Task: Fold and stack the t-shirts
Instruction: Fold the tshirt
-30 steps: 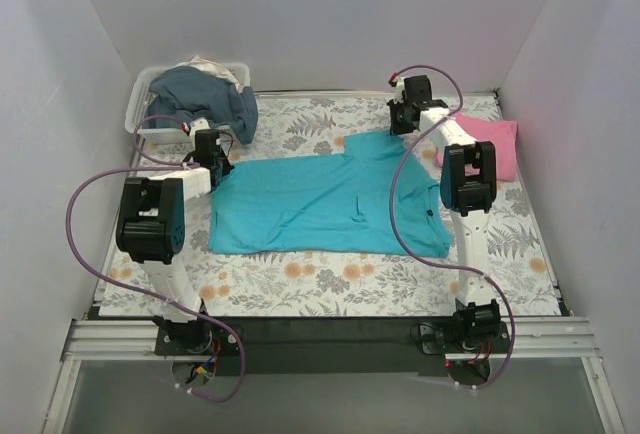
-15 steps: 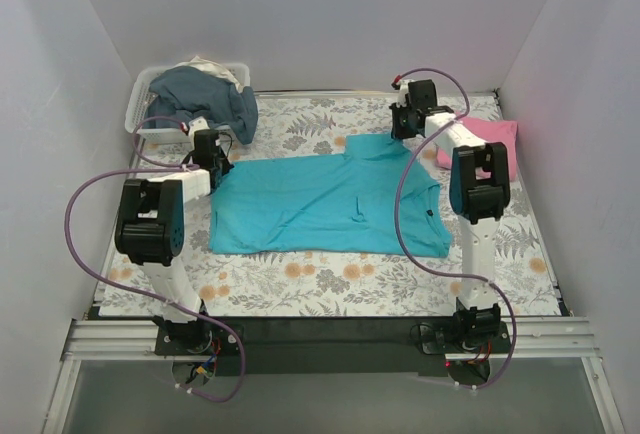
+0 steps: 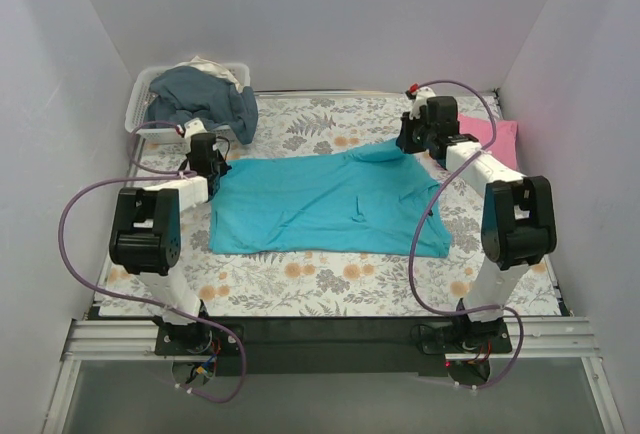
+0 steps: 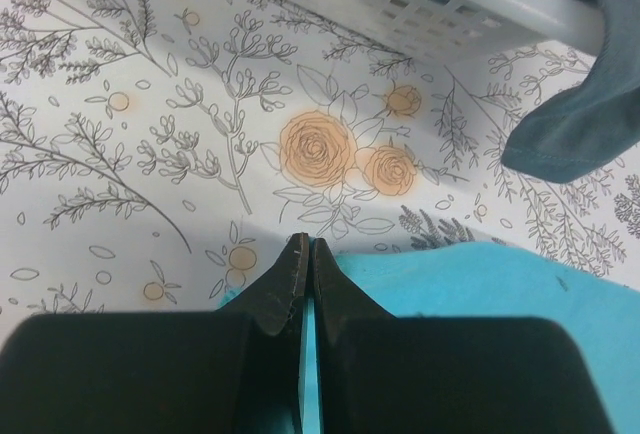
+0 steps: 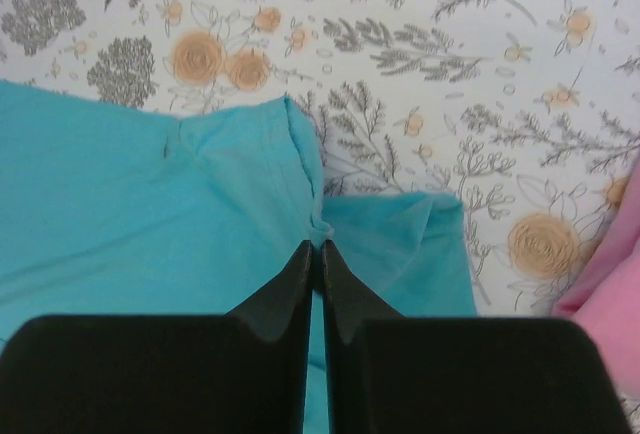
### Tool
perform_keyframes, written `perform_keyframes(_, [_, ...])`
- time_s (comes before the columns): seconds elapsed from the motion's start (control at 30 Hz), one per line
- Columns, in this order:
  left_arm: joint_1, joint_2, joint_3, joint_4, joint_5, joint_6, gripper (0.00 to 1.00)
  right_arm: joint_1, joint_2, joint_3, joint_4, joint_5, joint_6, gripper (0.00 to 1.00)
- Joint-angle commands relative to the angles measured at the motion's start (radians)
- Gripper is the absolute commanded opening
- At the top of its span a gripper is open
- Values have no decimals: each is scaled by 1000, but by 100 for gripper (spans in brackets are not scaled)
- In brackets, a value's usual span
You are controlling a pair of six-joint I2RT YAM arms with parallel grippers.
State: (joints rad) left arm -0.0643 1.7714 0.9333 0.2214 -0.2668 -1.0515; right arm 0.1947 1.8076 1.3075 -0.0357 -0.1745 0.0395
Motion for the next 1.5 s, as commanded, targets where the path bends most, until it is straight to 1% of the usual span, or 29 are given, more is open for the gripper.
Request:
perform_keyframes(0.0, [4, -87, -31, 36, -32, 16, 0, 12, -77, -91, 85, -20, 19, 1])
perform_keyframes(0.17, [4, -136, -83, 76, -38, 27, 0, 35, -203, -241, 120, -14, 26, 1])
perform_keyframes(0.4, [4, -159, -113, 76, -43, 33, 0, 43, -368, -376, 134, 10, 37, 1])
perform_keyframes(0.73, [4, -187, -163, 68, -64, 50, 0, 43, -534, -519, 123, 49, 34, 1])
perform_keyframes(1.1, [4, -288, -254, 65, -103, 36, 0, 43, -671, -593, 83, 78, 25, 1])
perform_keyframes(1.3, [4, -348, -306, 59, -94, 19, 0, 45, -729, -631, 54, 76, 33, 1])
perform_keyframes(1.43, [4, -378, -327, 52, -100, 7, 0, 43, -809, -671, 37, 87, 36, 1])
perform_keyframes(1.47, [4, -392, -332, 52, -100, 5, 0, 43, -820, -675, 11, 92, 36, 1])
